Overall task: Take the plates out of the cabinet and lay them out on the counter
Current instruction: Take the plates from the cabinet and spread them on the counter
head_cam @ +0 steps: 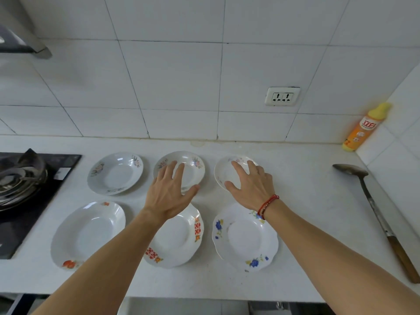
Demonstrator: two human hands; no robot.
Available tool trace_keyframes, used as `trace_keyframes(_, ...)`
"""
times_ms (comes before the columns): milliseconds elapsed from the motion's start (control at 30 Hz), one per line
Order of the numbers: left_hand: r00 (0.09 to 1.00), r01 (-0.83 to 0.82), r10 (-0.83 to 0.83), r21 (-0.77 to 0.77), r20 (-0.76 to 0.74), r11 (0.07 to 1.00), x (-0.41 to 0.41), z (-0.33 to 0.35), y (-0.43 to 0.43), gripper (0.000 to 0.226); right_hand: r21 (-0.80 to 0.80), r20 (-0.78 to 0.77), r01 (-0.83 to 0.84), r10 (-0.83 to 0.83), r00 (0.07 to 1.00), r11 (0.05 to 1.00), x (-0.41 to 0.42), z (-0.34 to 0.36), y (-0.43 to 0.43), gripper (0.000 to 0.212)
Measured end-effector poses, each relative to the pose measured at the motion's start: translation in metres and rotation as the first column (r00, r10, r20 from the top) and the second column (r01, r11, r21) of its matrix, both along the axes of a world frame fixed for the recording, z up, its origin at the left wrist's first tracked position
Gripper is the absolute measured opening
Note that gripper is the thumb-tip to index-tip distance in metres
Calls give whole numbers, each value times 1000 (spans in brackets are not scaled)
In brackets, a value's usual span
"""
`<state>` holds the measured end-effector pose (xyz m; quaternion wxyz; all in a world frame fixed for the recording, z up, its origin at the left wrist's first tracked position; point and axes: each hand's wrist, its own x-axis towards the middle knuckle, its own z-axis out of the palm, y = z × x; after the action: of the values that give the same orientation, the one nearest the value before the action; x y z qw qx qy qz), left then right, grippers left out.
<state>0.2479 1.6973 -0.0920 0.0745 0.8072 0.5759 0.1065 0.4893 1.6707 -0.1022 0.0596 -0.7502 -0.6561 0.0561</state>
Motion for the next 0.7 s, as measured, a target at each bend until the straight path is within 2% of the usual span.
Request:
trace_keyframes(467, 1000, -28, 27, 53, 11, 998, -40, -6, -44, 83, -46, 11, -50, 50, 999, 998, -34, -3, -35, 67)
trace_keyframes(700, 1000, -10, 10, 27, -25, 1000, -94, -16, -102, 85, -61, 12, -21, 22, 1000, 998, -89, -4, -94, 69)
